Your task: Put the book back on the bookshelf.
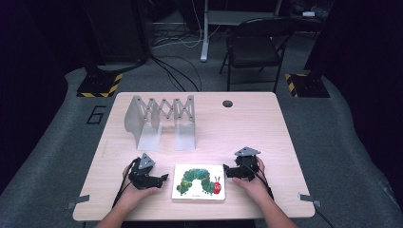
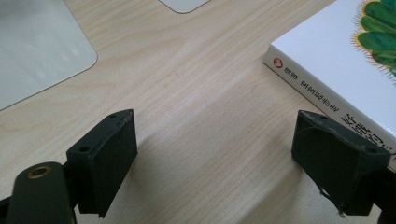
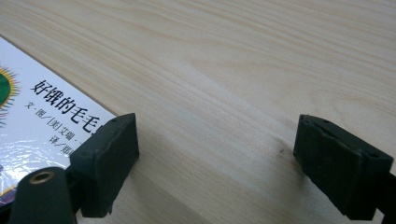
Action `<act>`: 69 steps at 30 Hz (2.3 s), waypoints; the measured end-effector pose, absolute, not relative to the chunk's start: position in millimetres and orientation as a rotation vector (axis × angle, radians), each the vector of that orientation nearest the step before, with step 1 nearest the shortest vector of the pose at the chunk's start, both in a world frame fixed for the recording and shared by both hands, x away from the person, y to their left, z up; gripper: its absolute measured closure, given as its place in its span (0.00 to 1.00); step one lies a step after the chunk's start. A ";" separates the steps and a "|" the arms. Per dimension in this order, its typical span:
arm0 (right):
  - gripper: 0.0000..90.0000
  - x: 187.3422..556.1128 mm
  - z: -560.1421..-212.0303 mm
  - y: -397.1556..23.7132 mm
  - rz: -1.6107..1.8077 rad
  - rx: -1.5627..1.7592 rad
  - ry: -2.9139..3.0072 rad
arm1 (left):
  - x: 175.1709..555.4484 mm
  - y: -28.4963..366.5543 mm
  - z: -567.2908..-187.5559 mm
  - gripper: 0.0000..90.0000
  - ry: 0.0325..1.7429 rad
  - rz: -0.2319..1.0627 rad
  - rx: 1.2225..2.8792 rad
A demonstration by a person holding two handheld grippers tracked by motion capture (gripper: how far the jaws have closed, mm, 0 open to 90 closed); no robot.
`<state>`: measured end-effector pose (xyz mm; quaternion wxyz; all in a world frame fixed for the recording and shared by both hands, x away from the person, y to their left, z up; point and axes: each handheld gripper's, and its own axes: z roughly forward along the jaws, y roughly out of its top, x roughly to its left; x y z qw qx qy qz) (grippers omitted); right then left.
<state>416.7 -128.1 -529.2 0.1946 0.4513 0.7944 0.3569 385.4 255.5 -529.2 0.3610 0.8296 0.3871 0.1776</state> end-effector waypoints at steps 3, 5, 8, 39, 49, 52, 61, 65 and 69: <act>0.15 416.7 -529.3 -128.0 1.003 1.265 2.225 | 385.5 254.4 -529.5 0.15 1.008 0.451 2.128; 0.15 417.3 -529.3 -129.1 0.997 1.244 2.237 | 385.2 254.3 -529.6 0.15 1.011 0.452 2.126; 0.15 417.2 -529.3 -129.0 0.998 1.245 2.236 | 384.7 254.5 -529.2 0.15 1.010 0.464 2.133; 0.43 418.2 -516.3 -127.7 0.943 1.314 2.280 | 375.1 256.3 -520.5 0.27 1.067 0.431 2.178; 0.53 417.3 -496.5 -130.5 0.987 1.350 2.272 | 370.7 259.7 -511.6 0.37 1.113 0.331 2.134; 0.53 415.2 -489.1 -126.3 0.992 1.337 2.270 | 368.4 257.9 -511.3 0.37 1.134 0.328 2.130; 0.53 415.1 -478.1 -126.8 0.945 1.338 2.309 | 368.1 239.9 -501.6 0.40 1.098 0.300 2.164; 0.54 415.6 -471.0 -123.0 0.903 1.342 2.308 | 367.2 234.8 -495.5 0.44 1.149 0.244 2.172; 0.55 417.0 -469.4 -118.5 0.911 1.374 2.295 | 359.5 232.8 -487.3 0.45 1.122 0.255 2.160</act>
